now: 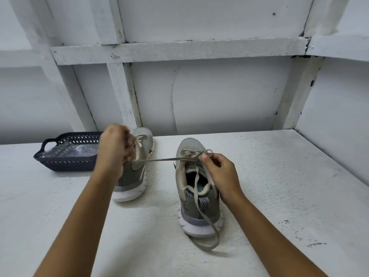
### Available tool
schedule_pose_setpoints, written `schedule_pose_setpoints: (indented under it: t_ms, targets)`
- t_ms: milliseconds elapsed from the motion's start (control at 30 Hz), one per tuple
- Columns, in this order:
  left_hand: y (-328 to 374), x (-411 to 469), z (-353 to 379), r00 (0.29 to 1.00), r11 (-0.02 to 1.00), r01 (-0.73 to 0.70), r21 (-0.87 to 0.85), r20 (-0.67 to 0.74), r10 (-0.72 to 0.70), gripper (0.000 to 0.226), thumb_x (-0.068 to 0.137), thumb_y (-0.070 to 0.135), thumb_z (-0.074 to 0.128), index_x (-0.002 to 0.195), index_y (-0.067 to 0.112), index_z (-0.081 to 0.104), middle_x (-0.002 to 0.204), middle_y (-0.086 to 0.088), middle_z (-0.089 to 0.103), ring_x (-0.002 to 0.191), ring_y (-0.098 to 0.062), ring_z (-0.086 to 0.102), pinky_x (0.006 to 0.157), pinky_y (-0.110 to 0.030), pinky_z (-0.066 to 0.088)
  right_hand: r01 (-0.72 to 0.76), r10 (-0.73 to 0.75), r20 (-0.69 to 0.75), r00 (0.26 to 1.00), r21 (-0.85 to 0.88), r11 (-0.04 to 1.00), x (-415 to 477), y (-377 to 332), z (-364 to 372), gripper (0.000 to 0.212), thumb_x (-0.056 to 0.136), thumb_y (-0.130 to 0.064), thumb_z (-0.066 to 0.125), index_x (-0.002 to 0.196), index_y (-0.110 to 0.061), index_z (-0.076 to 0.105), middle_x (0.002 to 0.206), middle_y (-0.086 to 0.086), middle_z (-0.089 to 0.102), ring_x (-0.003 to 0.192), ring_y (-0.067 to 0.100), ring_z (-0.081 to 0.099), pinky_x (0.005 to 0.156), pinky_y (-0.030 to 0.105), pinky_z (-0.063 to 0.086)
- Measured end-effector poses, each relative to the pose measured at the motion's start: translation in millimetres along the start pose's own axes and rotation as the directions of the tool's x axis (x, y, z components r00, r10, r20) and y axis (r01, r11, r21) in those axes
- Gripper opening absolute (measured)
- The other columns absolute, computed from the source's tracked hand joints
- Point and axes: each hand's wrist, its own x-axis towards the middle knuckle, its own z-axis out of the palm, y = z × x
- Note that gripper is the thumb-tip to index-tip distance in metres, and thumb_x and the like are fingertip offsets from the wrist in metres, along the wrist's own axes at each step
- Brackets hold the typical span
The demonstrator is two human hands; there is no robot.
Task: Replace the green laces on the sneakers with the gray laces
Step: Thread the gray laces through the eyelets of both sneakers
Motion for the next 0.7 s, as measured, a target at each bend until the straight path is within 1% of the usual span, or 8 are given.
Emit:
schedule_pose_setpoints:
  t_ms: [67, 133, 233, 333, 400, 533, 600, 700]
  targets:
    - [-7, -3, 12, 0.982, 0.865, -0.189, 0.464, 0.111, 0.156, 0.013, 0.098, 0.022, 0.042, 0.093, 0.018, 0.052, 0.074, 0.000, 0.054, 0.054, -0.008, 0.049, 0.048, -0.020, 0.039, 0.001, -0.001, 0.000, 1.000, -0.001, 1.000, 0, 0, 0, 0.021, 0.090, -0.032, 0.060, 0.096, -0.013, 0.068, 0.089, -0.004, 0.069, 0.086, 0.008, 0.063, 0.074, 0.018, 0.047]
    - [-18, -12, 26, 0.892, 0.557, -0.452, 0.697, 0.364, 0.269, 0.020, 0.095, 0.031, 0.051, 0.108, 0.020, 0.058, 0.101, -0.001, 0.055, 0.088, -0.015, 0.055, 0.076, -0.029, 0.045, 0.006, -0.006, 0.005, 1.000, -0.009, 1.000, 0, 0, 0, 0.022, 0.090, -0.032, 0.060, 0.097, -0.012, 0.068, 0.091, -0.003, 0.069, 0.086, 0.009, 0.063, 0.074, 0.019, 0.048]
    - [-31, -24, 54, 0.787, 0.186, -0.616, 0.766, 0.584, 0.199, 0.032, 0.092, 0.041, 0.052, 0.117, 0.024, 0.062, 0.128, 0.000, 0.044, 0.120, -0.022, 0.039, 0.100, -0.034, 0.034, 0.015, -0.015, 0.006, 1.000, -0.020, 1.000, -1, -1, 0, 0.022, 0.090, -0.031, 0.059, 0.096, -0.012, 0.068, 0.089, -0.002, 0.069, 0.085, 0.009, 0.064, 0.072, 0.018, 0.048]
    - [-39, -28, 74, 0.794, 0.011, -0.602, 0.798, 0.597, 0.116, 0.036, 0.094, 0.041, 0.046, 0.120, 0.021, 0.061, 0.132, 0.000, 0.041, 0.123, -0.025, 0.034, 0.096, -0.036, 0.032, 0.016, -0.016, 0.002, 1.000, -0.022, 1.000, 0, -2, 0, 0.020, 0.090, -0.030, 0.060, 0.094, -0.012, 0.069, 0.088, -0.003, 0.069, 0.084, 0.010, 0.064, 0.072, 0.020, 0.050]
    - [-43, -24, 76, 0.795, 0.031, -0.603, 0.797, 0.597, 0.105, 0.033, 0.096, 0.037, 0.044, 0.115, 0.018, 0.063, 0.128, -0.002, 0.043, 0.121, -0.026, 0.035, 0.095, -0.036, 0.033, 0.015, -0.015, 0.006, 1.000, -0.030, 0.999, 1, -1, 0, 0.021, 0.090, -0.030, 0.060, 0.095, -0.011, 0.069, 0.089, -0.002, 0.069, 0.085, 0.010, 0.064, 0.075, 0.023, 0.051]
    - [-33, -19, 60, 0.832, 0.418, -0.521, 0.744, 0.552, 0.052, 0.025, 0.095, 0.032, 0.051, 0.095, 0.011, 0.066, 0.117, -0.005, 0.049, 0.116, -0.022, 0.041, 0.101, -0.035, 0.034, 0.027, -0.027, 0.005, 1.000, -0.032, 0.999, 2, -1, 0, 0.021, 0.090, -0.029, 0.060, 0.102, -0.012, 0.067, 0.095, -0.003, 0.068, 0.091, 0.009, 0.063, 0.078, 0.019, 0.050]
    - [-21, -18, 47, 0.836, 0.542, -0.474, 0.694, 0.548, 0.030, 0.024, 0.095, 0.030, 0.053, 0.088, 0.010, 0.066, 0.104, -0.005, 0.053, 0.101, -0.017, 0.050, 0.087, -0.023, 0.037, 0.031, -0.031, 0.003, 1.000, -0.034, 0.999, 1, -2, -1, 0.021, 0.090, -0.030, 0.060, 0.103, -0.014, 0.066, 0.097, -0.004, 0.067, 0.093, 0.009, 0.062, 0.079, 0.017, 0.048]
    - [-3, -21, 32, 0.825, 0.596, -0.431, 0.677, 0.564, -0.044, 0.027, 0.094, 0.030, 0.053, 0.074, 0.016, 0.064, 0.073, 0.002, 0.055, 0.063, -0.005, 0.047, 0.054, -0.015, 0.033, 0.044, -0.043, 0.014, 0.999, -0.063, 0.997, 1, -3, -1, 0.021, 0.090, -0.028, 0.060, 0.104, -0.013, 0.065, 0.096, -0.004, 0.065, 0.095, 0.011, 0.061, 0.078, 0.014, 0.046]
